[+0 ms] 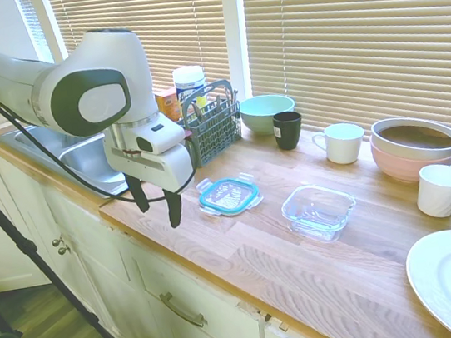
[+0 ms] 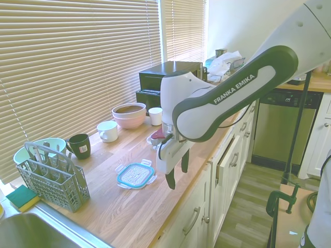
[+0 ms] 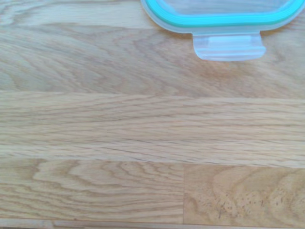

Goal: Cover the lid of the food container

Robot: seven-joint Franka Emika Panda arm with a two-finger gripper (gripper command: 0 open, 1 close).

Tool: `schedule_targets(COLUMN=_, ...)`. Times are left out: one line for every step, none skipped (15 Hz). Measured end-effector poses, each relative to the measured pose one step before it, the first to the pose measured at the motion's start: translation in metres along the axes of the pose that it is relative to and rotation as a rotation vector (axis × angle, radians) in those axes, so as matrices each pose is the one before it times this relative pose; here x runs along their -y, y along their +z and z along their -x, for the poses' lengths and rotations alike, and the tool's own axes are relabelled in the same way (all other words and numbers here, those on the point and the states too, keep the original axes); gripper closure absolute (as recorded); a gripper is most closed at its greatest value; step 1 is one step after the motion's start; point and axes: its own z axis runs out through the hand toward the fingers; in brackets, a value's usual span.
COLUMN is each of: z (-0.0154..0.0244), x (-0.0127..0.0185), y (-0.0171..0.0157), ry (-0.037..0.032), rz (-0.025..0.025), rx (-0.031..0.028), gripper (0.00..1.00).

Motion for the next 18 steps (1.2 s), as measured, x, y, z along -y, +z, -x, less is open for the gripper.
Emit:
schedule_targets(z=-0.00005, x=0.00004, y=0.00060, ry=-0.00001, rz=0.00091, rx=0.00095, gripper=0.00)
schedule_targets(z=0.00037, x=0.00036, y=0.00029, ry=-0.00289, rz=0.00251, rx=-0.00163, gripper=0.00)
schedule_targets(z=0.00110, x=0.00190, y=-0.00100, ry=-0.00160, rz=0.00666, rx=-0.00734, gripper=0.00)
schedule_targets(z=0.00165, x=0.00515, y=-0.00355, ry=0.00359, rz=0.00985, rx=-0.01681, gripper=0.00)
schedule_targets(z=0.00269, x=0.00883, y=-0.00517, ry=0.00273, rz=0.01579, rx=-0.02151, gripper=0.00)
schedule_targets(z=0.00242, x=0.01134, y=-0.00414, ry=0.00137, rz=0.01537, rx=-0.01920, gripper=0.00)
schedule_targets(z=0.00136, x=0.01197, y=-0.00241, ry=0.00039, rz=0.01622, rx=-0.01420, gripper=0.00)
schedule_targets(z=-0.00065, x=0.01198, y=-0.00082, ry=0.00182, rz=0.01763, rx=-0.01343, gripper=0.00)
schedule_targets(z=-0.00196, x=0.01161, y=0.00117, ry=0.00279, rz=0.01756, rx=-0.01665, gripper=0.00)
schedule_targets(z=-0.00213, x=0.01057, y=0.00187, ry=0.00311, rz=0.01833, rx=-0.01821, gripper=0.00)
schedule_targets(z=-0.00096, x=0.01104, y=0.00144, ry=0.00306, rz=0.01703, rx=-0.01755, gripper=0.00)
schedule_targets(z=0.00076, x=0.01227, y=0.00048, ry=0.00143, rz=0.01735, rx=-0.01427, gripper=0.00)
schedule_targets(z=0.00077, x=0.01091, y=-0.00016, ry=-0.00024, rz=0.01316, rx=-0.01399, gripper=0.00)
schedule_targets(z=0.00067, x=0.01089, y=-0.00084, ry=0.00082, rz=0.00995, rx=-0.01574, gripper=0.00)
schedule_targets(z=0.00049, x=0.01067, y=-0.00102, ry=0.00376, rz=0.01019, rx=-0.01356, gripper=0.00)
schedule_targets(z=0.00064, x=0.01016, y=-0.00129, ry=0.00398, rz=0.01150, rx=-0.01405, gripper=0.00)
schedule_targets(z=0.00101, x=0.00993, y=-0.00109, ry=0.00266, rz=0.01073, rx=-0.01633, gripper=0.00)
schedule_targets(z=0.00140, x=0.00986, y=0.00044, ry=0.00495, rz=0.01249, rx=-0.01509, gripper=0.00)
